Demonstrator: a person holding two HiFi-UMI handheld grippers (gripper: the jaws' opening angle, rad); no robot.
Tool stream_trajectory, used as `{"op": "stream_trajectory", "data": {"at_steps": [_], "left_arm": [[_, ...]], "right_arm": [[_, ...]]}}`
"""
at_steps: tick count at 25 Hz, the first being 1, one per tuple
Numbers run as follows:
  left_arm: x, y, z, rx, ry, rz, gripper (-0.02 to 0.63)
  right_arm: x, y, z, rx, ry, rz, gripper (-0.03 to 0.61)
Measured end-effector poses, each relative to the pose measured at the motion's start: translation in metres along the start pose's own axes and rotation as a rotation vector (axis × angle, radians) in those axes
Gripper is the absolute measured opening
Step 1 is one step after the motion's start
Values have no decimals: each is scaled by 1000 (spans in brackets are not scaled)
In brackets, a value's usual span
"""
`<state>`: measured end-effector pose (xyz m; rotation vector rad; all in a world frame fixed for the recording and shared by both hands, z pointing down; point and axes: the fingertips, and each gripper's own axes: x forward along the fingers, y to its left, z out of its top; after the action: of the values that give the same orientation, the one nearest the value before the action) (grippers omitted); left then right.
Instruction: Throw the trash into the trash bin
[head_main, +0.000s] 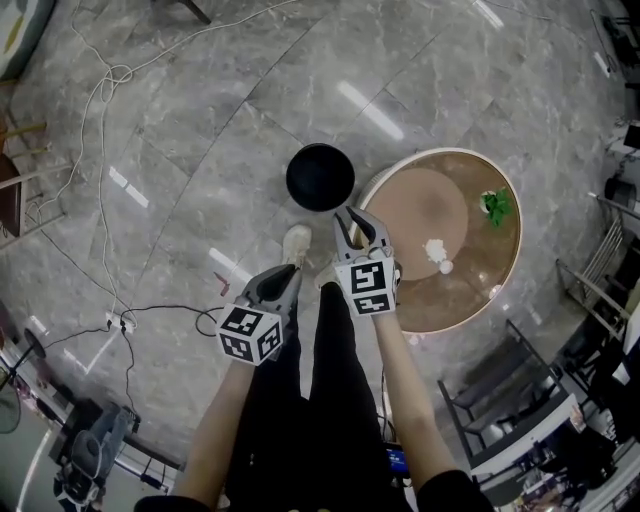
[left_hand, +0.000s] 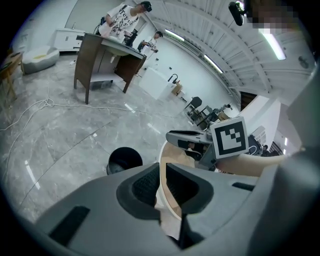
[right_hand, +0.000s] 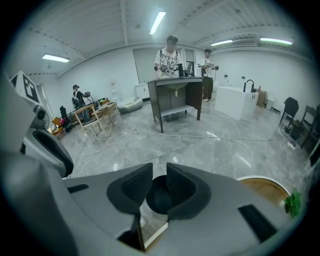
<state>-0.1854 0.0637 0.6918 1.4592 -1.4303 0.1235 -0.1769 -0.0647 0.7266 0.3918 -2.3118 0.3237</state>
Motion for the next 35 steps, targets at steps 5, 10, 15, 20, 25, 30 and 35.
{"op": "stream_trajectory", "data": {"at_steps": [5, 10, 15, 20, 25, 30, 35], "left_arm": [[-4, -23, 13, 55, -4, -33, 41], [-7, -55, 48, 180, -21, -92, 27], [-25, -108, 82, 319, -46, -142, 14], [-55, -183, 105, 521, -94, -214, 12], [-92, -259, 127, 694, -204, -293, 12], [-124, -326, 145, 872, -321, -380, 12], [-158, -376, 153, 972, -420, -477, 12]], "right_arm": [[-42, -3, 12, 48, -42, -36, 76], [-115, -12, 40, 135, -165, -125, 3], [-205, -14, 54, 206, -252, -205, 3], [-303, -17, 57, 330, -371, -309, 3], [-404, -19, 53, 420, -505, -485, 3], [-476, -15, 37, 441, -584, -646, 2], [-526, -3, 31, 410, -644, -756, 2]]}}
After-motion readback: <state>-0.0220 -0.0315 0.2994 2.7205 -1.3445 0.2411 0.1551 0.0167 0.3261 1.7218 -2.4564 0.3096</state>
